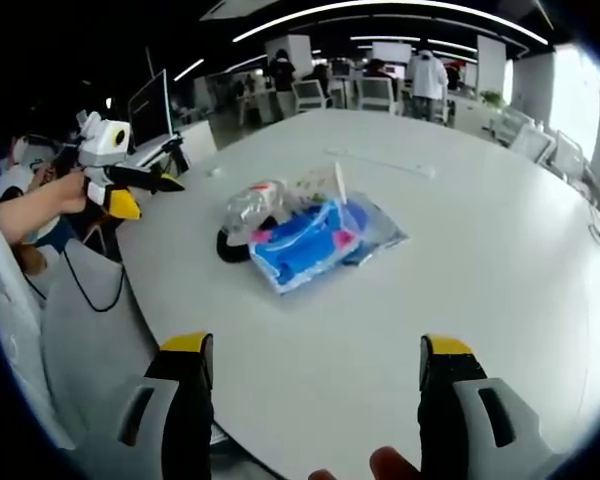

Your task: Arrange the tabletop items into an orderly group along one side of the table until the central work area is clear of visible clutter.

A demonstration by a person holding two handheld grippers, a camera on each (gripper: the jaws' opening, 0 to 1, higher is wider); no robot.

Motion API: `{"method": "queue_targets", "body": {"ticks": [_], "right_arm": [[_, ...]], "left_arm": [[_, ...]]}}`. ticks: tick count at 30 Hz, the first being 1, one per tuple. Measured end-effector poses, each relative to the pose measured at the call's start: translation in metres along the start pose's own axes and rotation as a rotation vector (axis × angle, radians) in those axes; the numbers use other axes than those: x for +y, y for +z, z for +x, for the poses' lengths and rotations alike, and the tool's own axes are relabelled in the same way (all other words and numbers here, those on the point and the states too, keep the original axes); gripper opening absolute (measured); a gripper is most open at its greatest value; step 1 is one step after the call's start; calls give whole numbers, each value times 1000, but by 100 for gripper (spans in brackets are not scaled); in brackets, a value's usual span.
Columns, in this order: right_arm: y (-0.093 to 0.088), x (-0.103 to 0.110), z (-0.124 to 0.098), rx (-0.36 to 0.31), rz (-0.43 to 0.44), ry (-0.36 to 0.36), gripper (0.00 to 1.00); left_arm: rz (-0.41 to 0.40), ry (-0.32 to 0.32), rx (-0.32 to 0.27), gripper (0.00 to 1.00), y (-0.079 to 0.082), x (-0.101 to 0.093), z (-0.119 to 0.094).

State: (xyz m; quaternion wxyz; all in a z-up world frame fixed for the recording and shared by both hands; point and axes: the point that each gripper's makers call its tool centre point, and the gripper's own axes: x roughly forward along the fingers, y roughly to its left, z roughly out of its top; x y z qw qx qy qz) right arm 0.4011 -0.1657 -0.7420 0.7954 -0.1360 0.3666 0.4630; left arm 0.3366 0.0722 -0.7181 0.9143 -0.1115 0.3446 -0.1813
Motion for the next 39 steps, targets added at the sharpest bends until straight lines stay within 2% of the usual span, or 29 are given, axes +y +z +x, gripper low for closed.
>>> {"method": "queue_targets", "body": {"ticks": [18, 29, 36, 39], "right_arm": [[-1, 3, 6, 11, -2, 11, 83], [-4, -1, 6, 15, 6, 7, 83], [-7, -3, 6, 21, 9, 5, 83], [-8, -3, 6, 23, 10, 4, 83]], "left_arm": [[-74, -11, -18, 88, 15, 5, 17], [-108, -11, 10, 87, 16, 6, 32], [-182, -2, -4, 87, 22, 9, 42], [-188, 7, 6, 86, 23, 10, 48]]}}
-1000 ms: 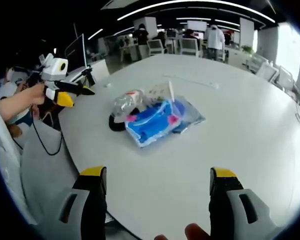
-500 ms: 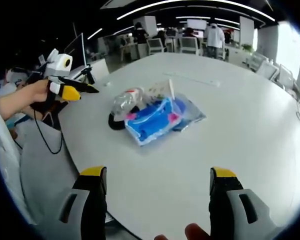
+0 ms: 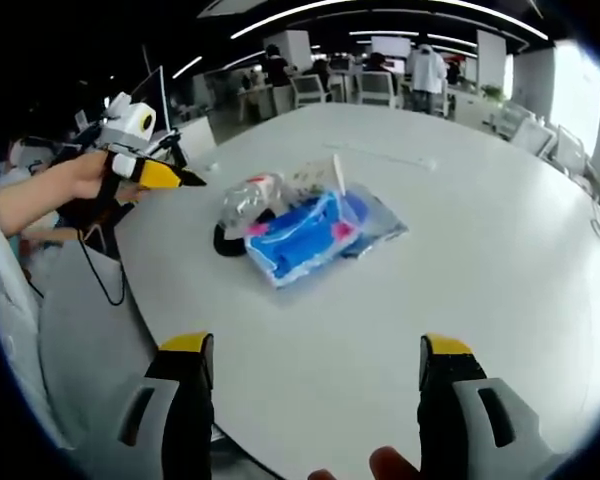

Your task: Arrange the tabletop items into an orderly group along one side of the table until the central work area is clear of visible clutter.

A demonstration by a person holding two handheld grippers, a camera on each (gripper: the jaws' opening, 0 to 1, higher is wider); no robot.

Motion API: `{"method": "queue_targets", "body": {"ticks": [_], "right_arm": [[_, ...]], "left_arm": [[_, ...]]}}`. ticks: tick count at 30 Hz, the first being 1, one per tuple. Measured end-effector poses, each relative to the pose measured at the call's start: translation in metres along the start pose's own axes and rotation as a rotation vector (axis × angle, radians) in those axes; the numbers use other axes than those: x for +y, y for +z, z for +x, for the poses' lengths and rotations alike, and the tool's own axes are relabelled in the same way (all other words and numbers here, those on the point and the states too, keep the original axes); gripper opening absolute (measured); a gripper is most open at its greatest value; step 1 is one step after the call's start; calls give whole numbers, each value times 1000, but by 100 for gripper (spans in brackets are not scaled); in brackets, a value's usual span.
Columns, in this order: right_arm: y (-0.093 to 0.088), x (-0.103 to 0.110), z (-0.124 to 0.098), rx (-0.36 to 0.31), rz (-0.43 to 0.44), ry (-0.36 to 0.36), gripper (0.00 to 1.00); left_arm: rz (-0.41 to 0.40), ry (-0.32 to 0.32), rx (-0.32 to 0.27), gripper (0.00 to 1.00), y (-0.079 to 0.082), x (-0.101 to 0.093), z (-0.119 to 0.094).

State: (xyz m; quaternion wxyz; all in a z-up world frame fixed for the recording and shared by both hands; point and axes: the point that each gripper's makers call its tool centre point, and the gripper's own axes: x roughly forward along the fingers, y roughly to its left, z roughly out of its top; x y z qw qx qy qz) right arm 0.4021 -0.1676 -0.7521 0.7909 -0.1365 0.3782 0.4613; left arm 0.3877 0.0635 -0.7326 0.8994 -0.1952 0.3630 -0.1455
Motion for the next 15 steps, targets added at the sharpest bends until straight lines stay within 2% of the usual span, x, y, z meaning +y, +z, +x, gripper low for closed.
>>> {"method": "queue_targets", "body": {"ticks": [4, 15], "right_arm": [[-1, -1, -1, 0, 3, -1, 83], [-3, -5, -4, -7, 29, -13, 83]], "left_arm": [[-14, -5, -3, 86, 2, -3, 7], [-156, 26, -7, 86, 4, 5, 33]]}}
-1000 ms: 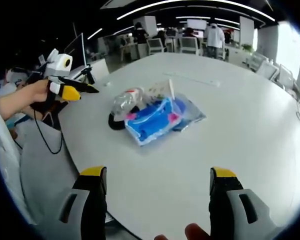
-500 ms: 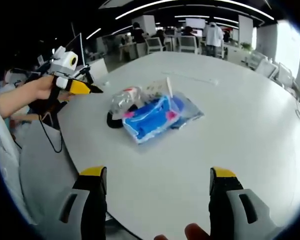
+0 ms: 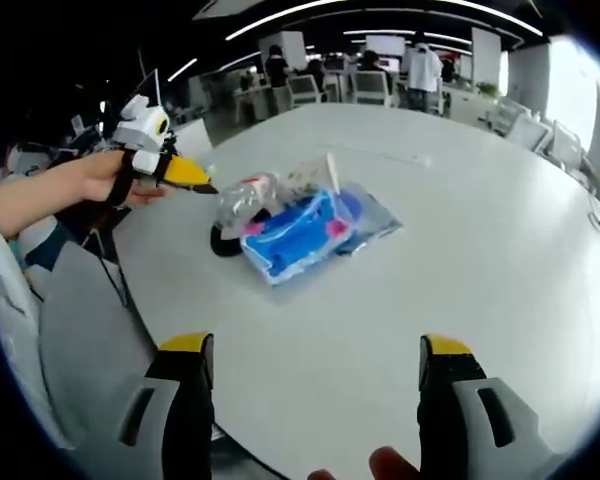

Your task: Arrange the tabletop items into an orderly group along one side of the table until the central work area is clear of visible clutter.

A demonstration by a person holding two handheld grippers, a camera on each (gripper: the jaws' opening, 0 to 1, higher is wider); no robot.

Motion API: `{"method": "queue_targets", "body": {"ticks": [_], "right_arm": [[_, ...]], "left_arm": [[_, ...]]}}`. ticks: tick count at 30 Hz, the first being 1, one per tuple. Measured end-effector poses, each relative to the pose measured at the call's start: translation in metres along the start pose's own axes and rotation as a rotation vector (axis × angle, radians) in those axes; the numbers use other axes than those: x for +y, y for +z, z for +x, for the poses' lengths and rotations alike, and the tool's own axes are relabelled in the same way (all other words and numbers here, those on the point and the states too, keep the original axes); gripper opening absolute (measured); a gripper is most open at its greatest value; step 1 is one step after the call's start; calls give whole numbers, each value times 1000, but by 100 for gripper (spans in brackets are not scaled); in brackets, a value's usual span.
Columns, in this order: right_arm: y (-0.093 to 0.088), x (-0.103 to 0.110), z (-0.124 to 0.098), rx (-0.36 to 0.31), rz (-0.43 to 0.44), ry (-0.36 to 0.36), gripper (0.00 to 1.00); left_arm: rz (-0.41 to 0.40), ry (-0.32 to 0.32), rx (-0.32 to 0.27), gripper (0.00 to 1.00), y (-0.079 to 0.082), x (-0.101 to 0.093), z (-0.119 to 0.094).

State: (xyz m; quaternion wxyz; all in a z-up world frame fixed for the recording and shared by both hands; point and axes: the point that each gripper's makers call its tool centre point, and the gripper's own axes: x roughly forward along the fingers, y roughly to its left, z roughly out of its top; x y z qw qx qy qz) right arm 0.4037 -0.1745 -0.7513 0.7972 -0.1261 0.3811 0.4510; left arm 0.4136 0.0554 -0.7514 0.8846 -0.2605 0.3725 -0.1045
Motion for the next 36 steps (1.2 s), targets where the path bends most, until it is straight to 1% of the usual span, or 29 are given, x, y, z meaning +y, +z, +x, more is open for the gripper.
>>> {"method": "queue_targets", "body": {"ticks": [2, 6, 9, 12, 16, 17, 21, 26, 29, 30, 31, 33, 36], "right_arm": [[1, 0, -1, -4, 3, -1, 82], [0, -1, -2, -4, 3, -5, 82], [0, -2, -3, -8, 11, -8, 82], [-1, -2, -3, -7, 16, -11, 82], [-3, -2, -3, -4, 20, -11, 82], [-3, -2, -3, -4, 21, -11, 82], [-5, 0, -1, 1, 26, -8, 82], [-7, 2, 0, 8, 29, -3, 81], [-9, 2, 0, 10, 35, -2, 81], [-9, 2, 0, 9, 36, -1, 81], [-10, 1, 1, 10, 38, 0, 81], [-11, 1, 1, 12, 41, 0, 81], [-11, 0, 1, 12, 48, 0, 81]], "left_arm": [[-25, 8, 2, 86, 0, 2, 4], [-49, 15, 4, 86, 1, 3, 8], [-65, 39, 12, 86, 1, 7, 10], [-103, 67, 16, 85, 1, 11, 13], [-132, 106, 22, 85, 1, 14, 19], [-133, 110, 23, 85, 1, 14, 19], [-135, 163, 38, 85, -1, 19, 26], [-140, 195, 55, 84, -2, 27, 38], [-138, 204, 55, 84, -3, 26, 38], [-139, 205, 54, 84, 0, 28, 40], [-145, 227, 59, 84, 0, 32, 41], [-149, 250, 57, 83, 0, 36, 41], [-178, 257, 59, 83, 0, 38, 46]]}}
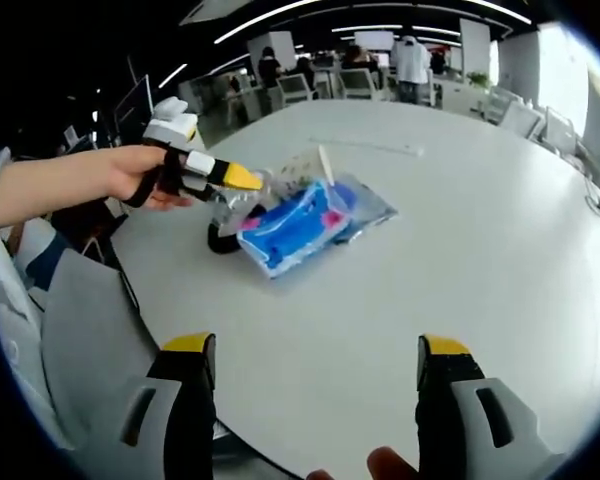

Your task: Arrange the tabletop items into an orderly group along one side of the table until the central work area is clear of visible clutter.

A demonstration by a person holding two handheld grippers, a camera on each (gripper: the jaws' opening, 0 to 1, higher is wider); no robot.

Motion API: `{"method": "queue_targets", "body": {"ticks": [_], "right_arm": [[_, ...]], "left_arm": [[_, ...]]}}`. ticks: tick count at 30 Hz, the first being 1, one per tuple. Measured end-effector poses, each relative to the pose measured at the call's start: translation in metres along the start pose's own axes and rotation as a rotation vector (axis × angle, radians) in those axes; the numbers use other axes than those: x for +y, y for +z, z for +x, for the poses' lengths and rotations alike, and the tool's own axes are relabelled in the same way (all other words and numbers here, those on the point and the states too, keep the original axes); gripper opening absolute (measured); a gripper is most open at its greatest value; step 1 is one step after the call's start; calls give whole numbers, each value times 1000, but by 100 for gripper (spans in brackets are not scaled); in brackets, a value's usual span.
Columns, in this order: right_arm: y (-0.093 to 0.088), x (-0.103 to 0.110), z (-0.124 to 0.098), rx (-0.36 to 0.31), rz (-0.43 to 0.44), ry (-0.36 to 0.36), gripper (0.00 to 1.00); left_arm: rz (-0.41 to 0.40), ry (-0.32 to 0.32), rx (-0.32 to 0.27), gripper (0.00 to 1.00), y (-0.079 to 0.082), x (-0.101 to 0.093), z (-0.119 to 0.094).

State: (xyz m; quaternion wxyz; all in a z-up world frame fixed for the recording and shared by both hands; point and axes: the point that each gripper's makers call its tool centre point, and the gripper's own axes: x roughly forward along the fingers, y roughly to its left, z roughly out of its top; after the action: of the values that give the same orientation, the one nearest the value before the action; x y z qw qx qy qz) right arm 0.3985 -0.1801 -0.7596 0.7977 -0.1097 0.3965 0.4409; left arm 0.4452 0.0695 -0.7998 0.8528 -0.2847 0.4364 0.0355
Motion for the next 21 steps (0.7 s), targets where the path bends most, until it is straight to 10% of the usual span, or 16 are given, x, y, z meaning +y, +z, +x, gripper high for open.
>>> {"method": "queue_targets", "body": {"ticks": [13, 21], "right_arm": [[-1, -2, 1, -2, 12, 4, 81], [-3, -2, 2, -2, 19, 8, 81]], "left_arm": [[14, 80, 13, 80, -5, 5, 12], [-17, 88, 1, 62, -8, 12, 8]]}}
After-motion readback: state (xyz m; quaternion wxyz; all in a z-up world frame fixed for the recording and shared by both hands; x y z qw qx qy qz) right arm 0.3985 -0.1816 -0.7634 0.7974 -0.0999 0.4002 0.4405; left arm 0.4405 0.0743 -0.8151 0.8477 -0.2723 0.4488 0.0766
